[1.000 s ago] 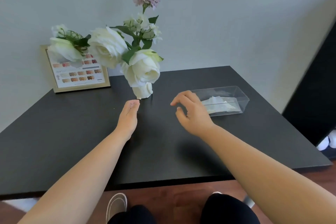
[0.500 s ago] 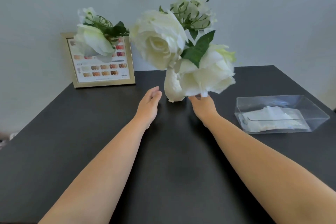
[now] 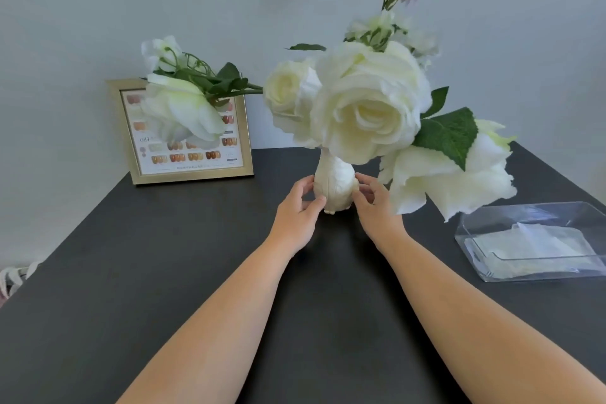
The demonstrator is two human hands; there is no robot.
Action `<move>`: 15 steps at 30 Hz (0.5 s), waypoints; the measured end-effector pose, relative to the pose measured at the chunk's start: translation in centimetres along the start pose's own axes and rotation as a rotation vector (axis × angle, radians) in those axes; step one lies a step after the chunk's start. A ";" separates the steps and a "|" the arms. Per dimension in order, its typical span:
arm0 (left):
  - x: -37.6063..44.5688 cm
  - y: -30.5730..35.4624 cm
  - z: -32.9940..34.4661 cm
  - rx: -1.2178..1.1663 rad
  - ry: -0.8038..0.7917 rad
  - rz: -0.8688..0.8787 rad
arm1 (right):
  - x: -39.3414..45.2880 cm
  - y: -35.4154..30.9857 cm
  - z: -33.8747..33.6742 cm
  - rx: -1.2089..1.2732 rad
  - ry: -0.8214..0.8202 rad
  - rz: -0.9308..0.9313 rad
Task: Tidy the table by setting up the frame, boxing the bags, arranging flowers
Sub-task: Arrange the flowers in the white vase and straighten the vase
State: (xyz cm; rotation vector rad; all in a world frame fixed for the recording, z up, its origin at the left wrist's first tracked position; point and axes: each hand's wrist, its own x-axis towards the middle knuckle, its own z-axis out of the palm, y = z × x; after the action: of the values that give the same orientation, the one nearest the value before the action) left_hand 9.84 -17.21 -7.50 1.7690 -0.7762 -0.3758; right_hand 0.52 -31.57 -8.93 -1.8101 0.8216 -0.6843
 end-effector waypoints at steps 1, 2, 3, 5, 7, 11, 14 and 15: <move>0.0 0.1 0.0 0.010 0.000 0.004 | -0.1 -0.2 -0.1 0.005 0.023 -0.044; -0.1 0.2 0.0 0.017 0.000 0.006 | -0.2 -0.5 -0.2 -0.001 0.038 -0.075; -0.2 0.3 0.0 0.021 0.001 0.007 | -0.2 -0.5 -0.3 -0.012 0.040 -0.092; -0.3 0.5 -0.1 0.024 0.001 0.001 | -0.6 -1.0 -0.5 -0.038 0.022 -0.106; -0.5 0.6 -0.1 0.012 0.005 -0.006 | -0.8 -1.1 -0.6 -0.052 0.013 -0.107; -0.8 0.6 -0.2 -0.010 0.027 0.015 | -1.7 -1.4 -1.0 0.010 0.049 -0.127; -1.1 0.6 -0.3 -0.037 0.032 0.037 | -3.6 -1.7 -1.7 0.056 0.096 -0.183; -1.2 0.6 -0.4 -0.061 0.035 0.039 | -4.6 -2.1 -1.8 0.079 0.103 -0.236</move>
State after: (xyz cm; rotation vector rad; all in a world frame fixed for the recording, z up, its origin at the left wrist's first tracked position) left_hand 9.01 -16.22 -6.97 1.6970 -0.7651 -0.3381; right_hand -3.21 -28.38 -6.76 -1.8288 0.6434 -0.9557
